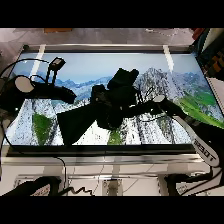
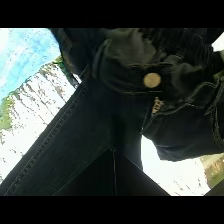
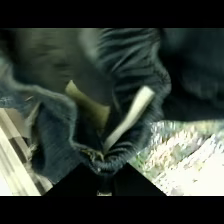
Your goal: Fold the clothes and pants, and hang the long-sleeved shirts on hangers.
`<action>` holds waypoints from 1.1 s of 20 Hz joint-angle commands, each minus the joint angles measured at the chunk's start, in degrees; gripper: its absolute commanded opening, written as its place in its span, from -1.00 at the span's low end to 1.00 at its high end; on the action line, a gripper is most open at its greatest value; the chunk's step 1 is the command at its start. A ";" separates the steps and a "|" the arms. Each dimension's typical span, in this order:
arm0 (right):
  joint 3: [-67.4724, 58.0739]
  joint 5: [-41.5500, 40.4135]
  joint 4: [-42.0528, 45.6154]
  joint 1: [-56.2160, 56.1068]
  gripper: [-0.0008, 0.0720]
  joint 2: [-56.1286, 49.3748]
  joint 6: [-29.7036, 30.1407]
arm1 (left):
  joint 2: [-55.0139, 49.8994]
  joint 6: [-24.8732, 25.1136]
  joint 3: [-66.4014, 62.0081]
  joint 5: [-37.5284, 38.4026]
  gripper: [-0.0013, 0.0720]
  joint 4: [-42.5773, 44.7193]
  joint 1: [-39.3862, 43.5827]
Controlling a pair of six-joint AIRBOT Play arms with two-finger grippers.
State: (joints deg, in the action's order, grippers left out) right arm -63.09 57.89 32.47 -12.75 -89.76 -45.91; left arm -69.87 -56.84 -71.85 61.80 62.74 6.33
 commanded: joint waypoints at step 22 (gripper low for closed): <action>-1.36 -6.82 29.27 0.02 -0.87 24.92 -17.64 | 9.99 -7.26 34.53 13.90 -0.50 -9.42 -27.50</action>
State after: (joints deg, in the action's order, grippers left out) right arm -64.38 52.03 61.60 -12.75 -64.55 -63.42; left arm -62.78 -64.34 -46.35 75.24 55.70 -14.94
